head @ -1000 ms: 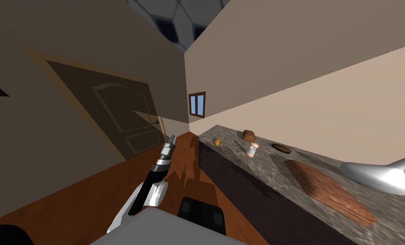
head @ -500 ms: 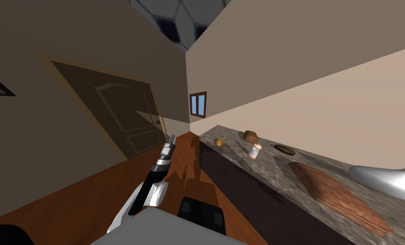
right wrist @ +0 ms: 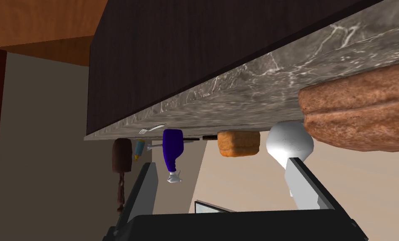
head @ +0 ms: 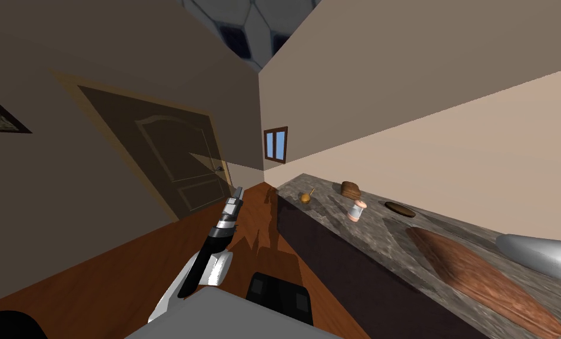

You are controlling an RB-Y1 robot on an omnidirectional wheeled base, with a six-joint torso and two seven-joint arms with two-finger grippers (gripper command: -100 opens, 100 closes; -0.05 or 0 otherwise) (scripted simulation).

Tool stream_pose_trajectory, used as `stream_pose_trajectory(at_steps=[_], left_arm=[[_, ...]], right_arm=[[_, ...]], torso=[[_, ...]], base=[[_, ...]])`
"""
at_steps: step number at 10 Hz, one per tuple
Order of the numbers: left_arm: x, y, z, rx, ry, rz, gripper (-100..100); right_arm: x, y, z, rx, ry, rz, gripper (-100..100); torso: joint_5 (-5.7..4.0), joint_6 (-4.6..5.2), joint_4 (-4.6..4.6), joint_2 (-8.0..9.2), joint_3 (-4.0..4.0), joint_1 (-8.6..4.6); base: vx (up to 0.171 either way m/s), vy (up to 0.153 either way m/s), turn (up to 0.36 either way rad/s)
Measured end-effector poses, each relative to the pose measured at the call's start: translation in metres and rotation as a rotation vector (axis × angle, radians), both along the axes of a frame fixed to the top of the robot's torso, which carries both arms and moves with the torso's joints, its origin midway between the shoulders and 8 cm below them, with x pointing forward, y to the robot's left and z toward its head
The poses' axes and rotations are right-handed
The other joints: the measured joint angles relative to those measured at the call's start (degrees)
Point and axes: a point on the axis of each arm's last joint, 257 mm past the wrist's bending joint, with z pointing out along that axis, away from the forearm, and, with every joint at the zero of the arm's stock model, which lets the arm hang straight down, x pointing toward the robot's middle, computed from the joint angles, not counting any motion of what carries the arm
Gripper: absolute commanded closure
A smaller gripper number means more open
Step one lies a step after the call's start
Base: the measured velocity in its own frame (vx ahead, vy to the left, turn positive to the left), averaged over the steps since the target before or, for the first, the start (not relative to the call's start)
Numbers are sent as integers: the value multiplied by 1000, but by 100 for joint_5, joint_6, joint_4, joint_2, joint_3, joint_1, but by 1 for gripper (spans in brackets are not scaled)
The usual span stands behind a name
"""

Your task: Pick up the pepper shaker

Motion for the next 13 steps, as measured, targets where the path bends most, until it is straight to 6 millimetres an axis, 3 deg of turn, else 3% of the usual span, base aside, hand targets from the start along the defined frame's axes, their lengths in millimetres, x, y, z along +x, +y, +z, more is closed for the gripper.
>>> stream_pose_trajectory(at_steps=[2, 4, 7, 9, 13], left_arm=[[0, 0, 0, 0, 0, 0, 0], [0, 0, 0, 0, 0, 0, 0], [0, 0, 0, 0, 0, 0, 0], [0, 0, 0, 0, 0, 0, 0], [0, 0, 0, 0, 0, 0, 0]], right_arm=[[-11, -15, 19, -72, 36, -30, -100], [-15, -19, 22, -106, 69, -15, -100], [7, -18, 21, -110, 50, 14, -100], [9, -26, 30, -168, 62, 15, -100], [34, -33, 48, -286, 78, 63, -100]], torso=[[1, 0, -1, -2, -1, 7], [-1, -1, 0, 0, 0, -1], [-1, -1, 1, 3, 2, -4], [1, -2, -2, -10, -6, 7], [0, 0, -1, -5, -3, 3]], base=[[18, 22, 27], [4, 2, -5], [7, 8, 33], [25, 20, 22], [21, 20, 60]])
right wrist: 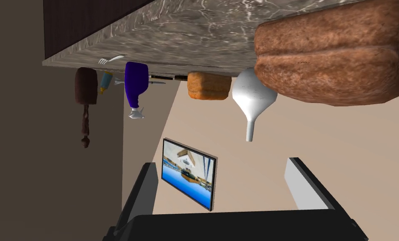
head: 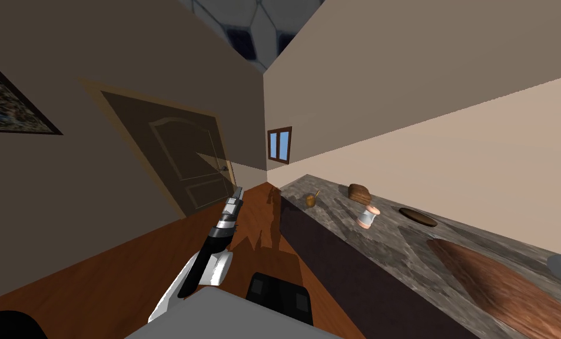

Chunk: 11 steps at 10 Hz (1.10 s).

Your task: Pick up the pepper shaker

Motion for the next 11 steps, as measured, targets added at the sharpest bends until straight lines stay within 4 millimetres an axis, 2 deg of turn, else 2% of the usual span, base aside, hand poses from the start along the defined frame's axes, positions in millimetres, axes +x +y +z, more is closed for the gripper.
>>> stream_pose_trajectory(at_steps=[2, 7, 11], left_arm=[[0, 0, 0, 0, 0, 0, 0], [0, 0, 0, 0, 0, 0, 0], [0, 0, 0, 0, 0, 0, 0]], right_arm=[[4, -1, 7, -58, 6, 17, -100], [39, 3, 19, -161, 7, 100, -100], [61, 14, 16, -214, 5, 160, -100]], torso=[[0, -1, -1, -5, -3, 2], [0, 2, 1, 3, 2, -2], [-1, 3, 1, 3, 2, -3]], base=[[23, 11, 30], [11, 7, 30], [18, 6, 67]])
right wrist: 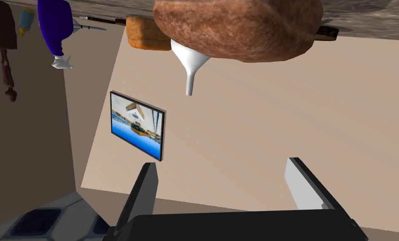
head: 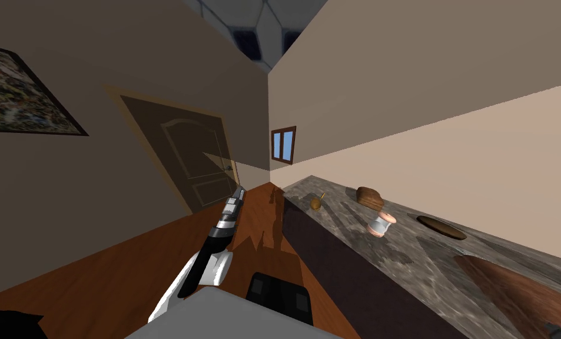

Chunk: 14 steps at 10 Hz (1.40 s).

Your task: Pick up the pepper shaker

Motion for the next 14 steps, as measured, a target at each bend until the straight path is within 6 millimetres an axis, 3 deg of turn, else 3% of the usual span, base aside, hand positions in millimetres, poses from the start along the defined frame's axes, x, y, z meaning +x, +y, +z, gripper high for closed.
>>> stream_pose_trajectory(at_steps=[7, 14], left_arm=[[0, 0, 0, 0, 0, 0, 0], [0, 0, 0, 0, 0, 0, 0]], right_arm=[[37, 27, -13, -91, -18, 144, -100], [71, 73, -40, -136, -64, 310, -100]], torso=[[-1, -2, 0, -1, 0, -3], [-2, 0, -1, -8, -4, -13]], base=[[17, 0, 49], [27, -17, 61]])
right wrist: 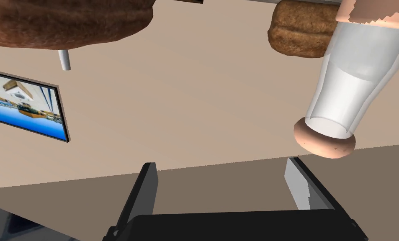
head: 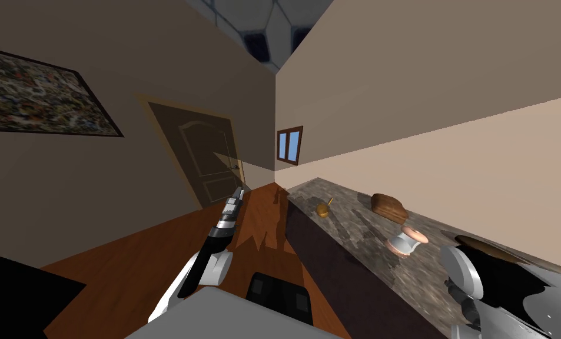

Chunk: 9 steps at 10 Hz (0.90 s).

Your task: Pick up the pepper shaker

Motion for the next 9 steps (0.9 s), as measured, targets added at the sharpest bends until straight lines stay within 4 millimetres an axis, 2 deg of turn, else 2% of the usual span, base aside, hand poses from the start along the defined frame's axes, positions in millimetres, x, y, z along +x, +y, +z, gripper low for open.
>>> stream_pose_trajectory(at_steps=[5, 7, 9], left_arm=[[0, 0, 0, 0, 0, 0, 0], [0, 0, 0, 0, 0, 0, 0], [0, 0, 0, 0, 0, 0, 0]], right_arm=[[19, 45, -23, -6, -34, 131, -100], [21, 58, -31, -2, -45, 170, -100], [25, 72, -38, -4, -59, 211, -100]], torso=[[-2, 0, -3, -16, -8, -13], [-4, 3, -1, -4, -3, -23], [-9, 4, -2, -14, -8, -49]], base=[[56, -51, 83], [44, -110, 81], [110, -161, 71]])
